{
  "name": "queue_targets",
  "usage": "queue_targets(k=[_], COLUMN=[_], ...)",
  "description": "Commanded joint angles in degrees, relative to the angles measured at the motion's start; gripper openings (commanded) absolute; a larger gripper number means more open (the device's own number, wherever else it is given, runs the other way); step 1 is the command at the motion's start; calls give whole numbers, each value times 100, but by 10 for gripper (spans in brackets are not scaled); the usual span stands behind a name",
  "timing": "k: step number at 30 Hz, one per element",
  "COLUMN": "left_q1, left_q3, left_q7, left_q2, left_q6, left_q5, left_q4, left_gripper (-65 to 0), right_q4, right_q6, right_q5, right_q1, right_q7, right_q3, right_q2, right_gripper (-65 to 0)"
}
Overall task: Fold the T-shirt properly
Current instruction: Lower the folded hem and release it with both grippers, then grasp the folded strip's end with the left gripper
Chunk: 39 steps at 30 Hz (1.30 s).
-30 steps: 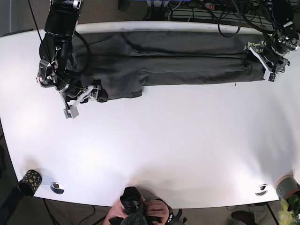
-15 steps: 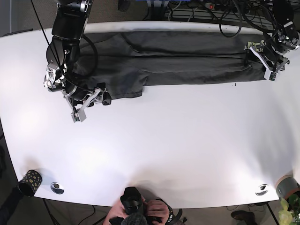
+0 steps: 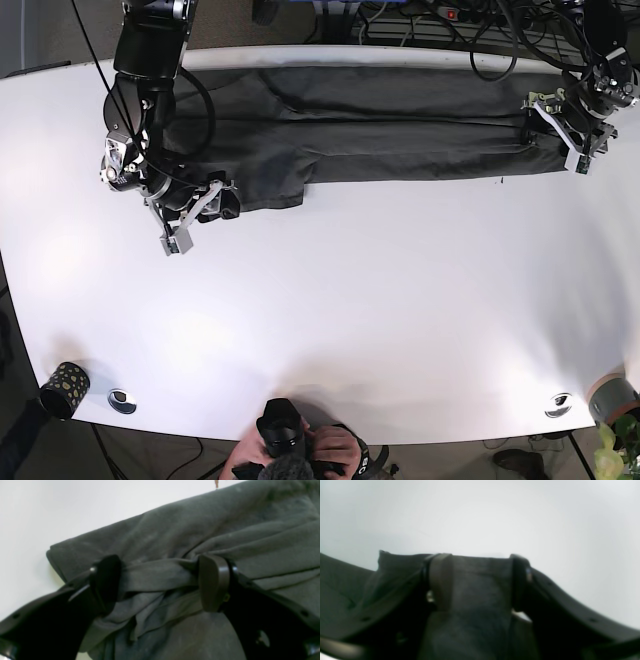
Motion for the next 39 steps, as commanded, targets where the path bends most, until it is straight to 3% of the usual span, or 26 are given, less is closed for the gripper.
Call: queue_targets(k=[1,3,4,8,14,21,30,39], left_q1=[17,-27,-79,-141,-290,-554,-607,-756], left_q3=[10,45,124,238,344,827,1232,1363], left_q7=[105,105,105,96,-185,-203,-220,-220], left_q2=[-69,-69,-77,-113,-113,-359,-895,-1150], left_q6=[-3,-3,-3,-3,-3,-3,-3,-3], left_q5=[43,51,60,394,526,526,517,509], left_q4=[17,17,0,-211,-308,-308,-308,-308], left_gripper=[-211,-211,-211,-211,-211,-211,-211,-211], right_q4=[14,14,14,445,1684,2810,3091,2625], right_q6=[-1,-1,-1,-1,-1,-1,-1,-1], right_q5=[-78,-78,-78,-78,-34,599,1232,1241], right_q1=[10,19,27,-25,-465,-1256,-2065,-2162], right_q7=[-76,-59,-59,-59,-103,-331,-323,-305], right_q3=[-15,-15,-15,11,11,293,1049,1559], right_q2=[35,35,35,35,35,35,35,44], right_gripper=[-514,-631,-650,-650,-650,-650,-650,-650])
